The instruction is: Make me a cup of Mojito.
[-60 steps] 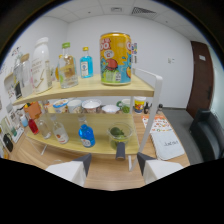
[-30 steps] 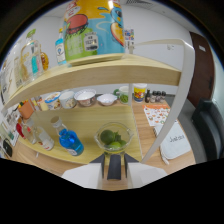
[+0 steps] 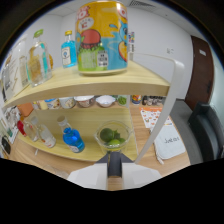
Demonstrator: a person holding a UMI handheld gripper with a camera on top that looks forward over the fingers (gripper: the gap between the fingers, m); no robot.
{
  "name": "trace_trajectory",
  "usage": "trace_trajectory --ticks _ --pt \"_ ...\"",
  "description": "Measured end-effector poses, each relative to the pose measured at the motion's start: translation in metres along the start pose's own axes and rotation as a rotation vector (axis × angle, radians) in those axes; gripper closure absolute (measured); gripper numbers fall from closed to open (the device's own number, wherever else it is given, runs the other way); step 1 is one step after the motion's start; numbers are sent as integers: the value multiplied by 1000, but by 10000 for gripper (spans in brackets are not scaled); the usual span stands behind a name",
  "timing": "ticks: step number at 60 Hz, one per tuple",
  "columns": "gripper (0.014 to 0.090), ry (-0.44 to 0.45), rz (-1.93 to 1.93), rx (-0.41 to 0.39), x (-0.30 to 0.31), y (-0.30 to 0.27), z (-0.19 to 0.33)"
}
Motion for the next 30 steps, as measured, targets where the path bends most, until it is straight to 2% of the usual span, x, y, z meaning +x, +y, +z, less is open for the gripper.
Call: trace_trajectory --ticks 9,15,30 --pt "882 2 11 60 -11 -3 -40" --pt "883 -8 22 73 -28 10 -57" --pt "884 -11 34 13 -73 66 -59"
